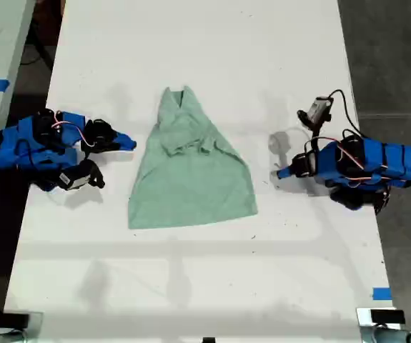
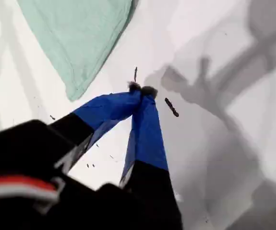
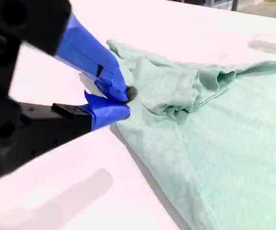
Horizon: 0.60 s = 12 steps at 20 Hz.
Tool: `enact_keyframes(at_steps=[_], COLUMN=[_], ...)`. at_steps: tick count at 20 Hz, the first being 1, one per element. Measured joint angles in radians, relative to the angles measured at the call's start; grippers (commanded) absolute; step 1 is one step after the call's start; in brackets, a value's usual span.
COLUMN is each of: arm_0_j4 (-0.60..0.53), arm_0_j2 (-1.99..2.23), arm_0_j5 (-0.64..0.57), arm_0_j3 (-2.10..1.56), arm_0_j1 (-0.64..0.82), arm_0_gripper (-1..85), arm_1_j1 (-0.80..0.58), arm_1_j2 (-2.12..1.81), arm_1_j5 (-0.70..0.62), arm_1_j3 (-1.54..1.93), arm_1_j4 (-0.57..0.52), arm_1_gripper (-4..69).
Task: Fold t shirt
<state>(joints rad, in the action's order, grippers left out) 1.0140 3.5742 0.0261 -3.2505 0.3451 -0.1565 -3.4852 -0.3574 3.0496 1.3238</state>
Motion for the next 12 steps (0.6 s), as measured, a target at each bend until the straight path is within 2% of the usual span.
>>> enact_keyframes(at_steps=[5, 7, 9, 11, 12], arm_0_j4=[0.0, 0.0, 0.0, 0.0, 0.0], arm_0_j2=[0.0, 0.0, 0.0, 0.0, 0.0], arm_0_j5=[0.0, 0.0, 0.0, 0.0, 0.0], arm_0_j3=[0.0, 0.0, 0.0, 0.0, 0.0], arm_0_j1=[0.0, 0.0, 0.0, 0.0, 0.0], arm_0_gripper=[-0.3, -0.3, -0.3, -0.3, -0.3], arm_1_j1=[0.018, 0.066, 0.11, 0.098, 0.098], arm_1_j2=[0.0, -0.003, -0.003, -0.003, -0.003], arm_1_j5=[0.012, 0.075, 0.067, 0.064, 0.052], arm_1_j3=[0.0, 0.0, 0.0, 0.0, 0.0], arm_1_j4=[0.011, 0.043, 0.008, -0.008, -0.041], arm_1_gripper=[-1.4, -1.3, 5.5, 11.3, 16.5])
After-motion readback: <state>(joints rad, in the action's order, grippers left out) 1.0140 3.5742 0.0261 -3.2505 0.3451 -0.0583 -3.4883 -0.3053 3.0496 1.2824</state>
